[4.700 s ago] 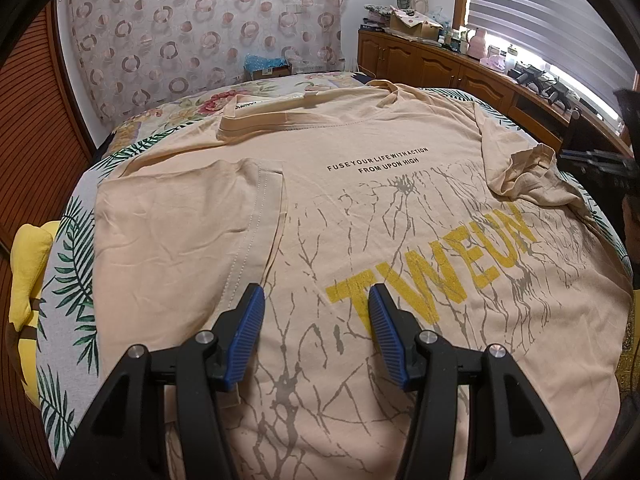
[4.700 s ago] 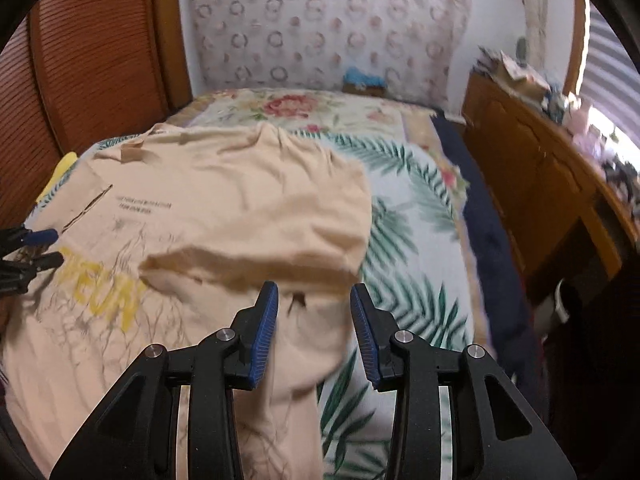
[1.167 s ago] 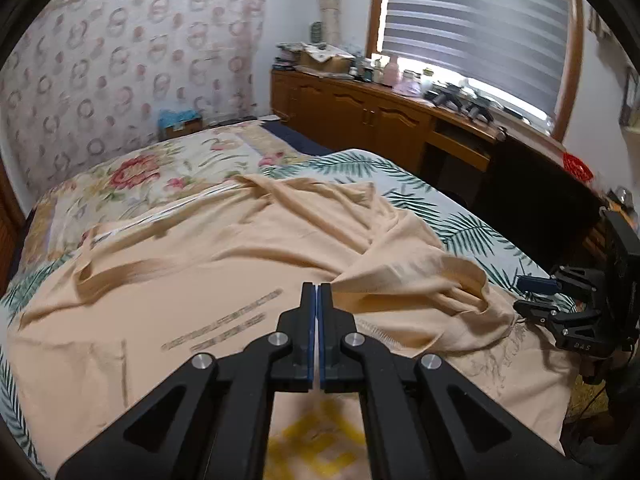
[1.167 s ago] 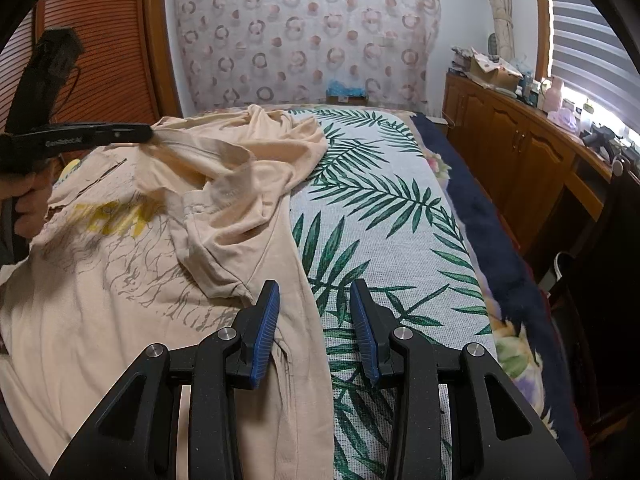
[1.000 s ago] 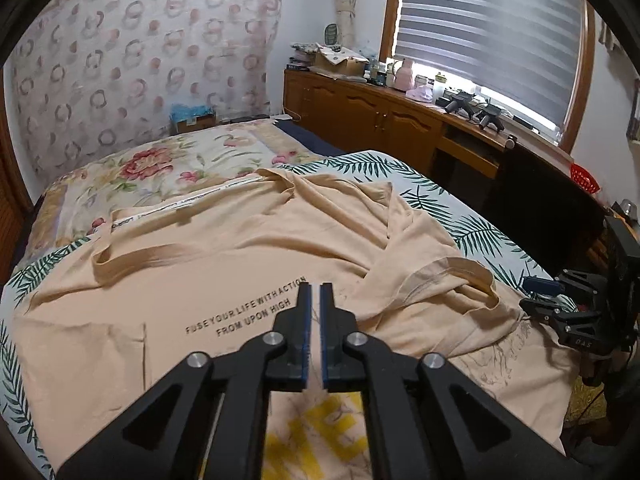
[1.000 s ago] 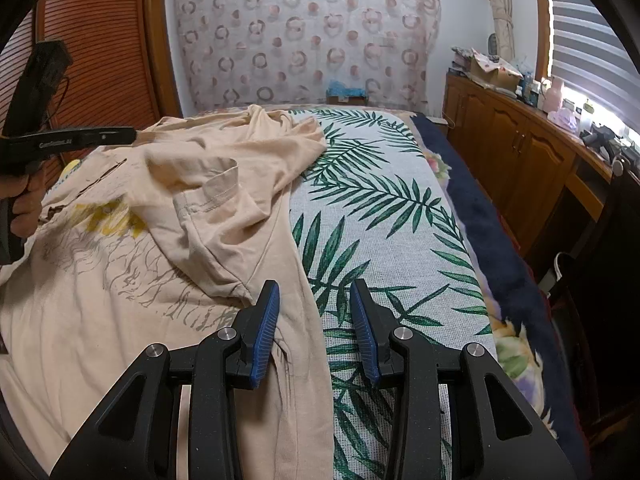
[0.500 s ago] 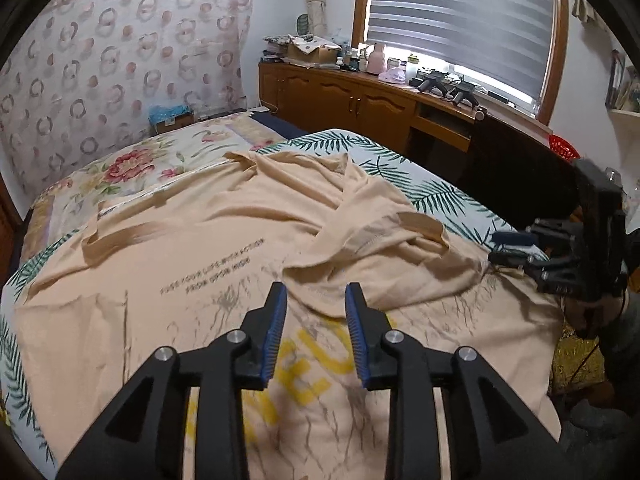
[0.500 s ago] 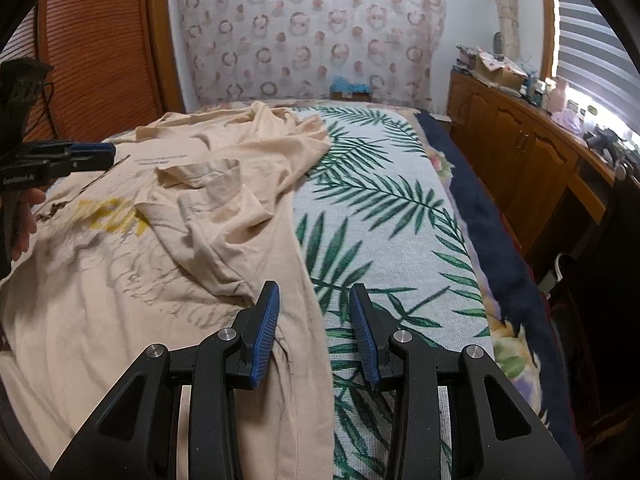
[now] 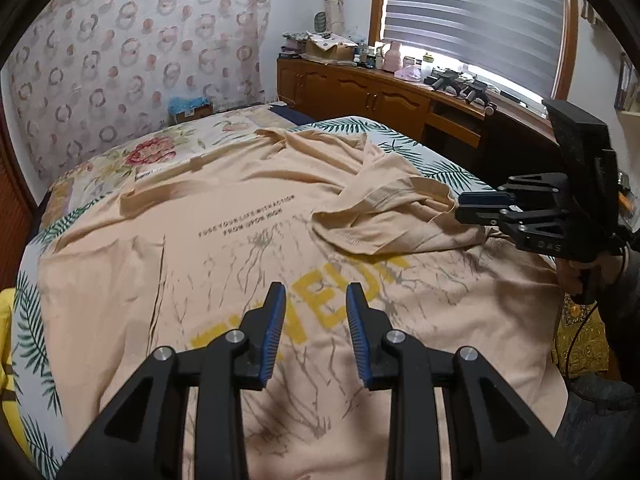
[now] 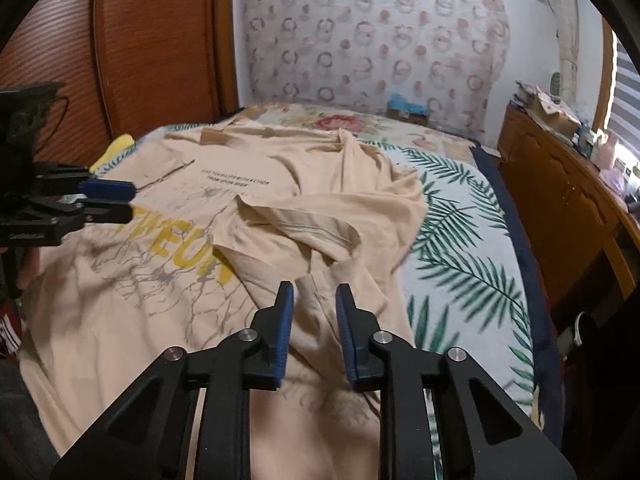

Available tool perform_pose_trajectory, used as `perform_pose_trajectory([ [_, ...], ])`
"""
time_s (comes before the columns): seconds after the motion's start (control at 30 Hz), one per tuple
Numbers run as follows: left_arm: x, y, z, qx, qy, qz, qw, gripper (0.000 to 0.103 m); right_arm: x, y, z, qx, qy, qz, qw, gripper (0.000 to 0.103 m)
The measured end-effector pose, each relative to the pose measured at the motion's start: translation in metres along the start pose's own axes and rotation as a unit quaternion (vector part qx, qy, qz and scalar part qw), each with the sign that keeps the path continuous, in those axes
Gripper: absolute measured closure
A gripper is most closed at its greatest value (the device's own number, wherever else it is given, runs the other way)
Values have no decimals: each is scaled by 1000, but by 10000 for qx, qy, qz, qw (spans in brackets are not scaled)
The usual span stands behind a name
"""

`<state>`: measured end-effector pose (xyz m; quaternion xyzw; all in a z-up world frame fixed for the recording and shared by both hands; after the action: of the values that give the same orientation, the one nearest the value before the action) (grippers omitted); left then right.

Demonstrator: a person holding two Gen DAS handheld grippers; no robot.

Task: Fold small clothes
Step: 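Pinch and tuck the folded sleeve with the right gripper, then release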

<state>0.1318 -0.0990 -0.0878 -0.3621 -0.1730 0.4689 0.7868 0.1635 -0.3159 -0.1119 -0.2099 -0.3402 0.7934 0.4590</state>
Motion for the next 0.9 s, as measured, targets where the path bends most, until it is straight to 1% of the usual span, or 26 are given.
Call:
perform_pose_trajectory([
  [0.2, 4, 9, -2, 52, 36, 124, 9999, 74, 4, 0, -16, 156, 55, 89, 9998, 86],
  [0.23, 4, 9, -2, 52, 34, 141, 9999, 74, 3, 0, -20, 206, 122, 126, 9996, 86],
  [0.3, 5, 10, -1, 45, 39, 187, 9998, 74, 2, 1, -21, 234, 120, 148, 9995, 97],
  [0.37, 7, 11, -1, 38, 59, 241, 9997, 74, 2, 1, -20, 179, 97, 147, 9997, 100],
  [0.5, 8, 12, 0, 35, 74, 291, 9995, 74, 4, -1, -5, -105, -190, 30, 9998, 101],
  [0.6, 8, 13, 1, 23, 50, 275, 9996, 74, 8, -2, 5, -221, -471, -7, 9986, 101],
  [0.8, 7, 13, 3, -7, 61, 270, 9996, 74, 20, 4, 12, -144, -770, 127, 9968, 101],
  [0.9, 8, 13, 3, -13, 54, 289, 9996, 74, 26, 13, 9, 50, -921, 250, 9954, 100],
])
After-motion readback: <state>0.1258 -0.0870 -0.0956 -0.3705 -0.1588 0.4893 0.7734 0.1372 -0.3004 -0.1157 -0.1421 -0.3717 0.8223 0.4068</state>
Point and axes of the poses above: each gripper's, at about its wrist camera, not at the fingertips, and z roughly against the way its jaws point, x to its left, y to its underside, the point moved 5 cm from there along -z, roughly the way its jaws point, and after that the axes turned 2 degrees about -z, right-handed, at the moved point
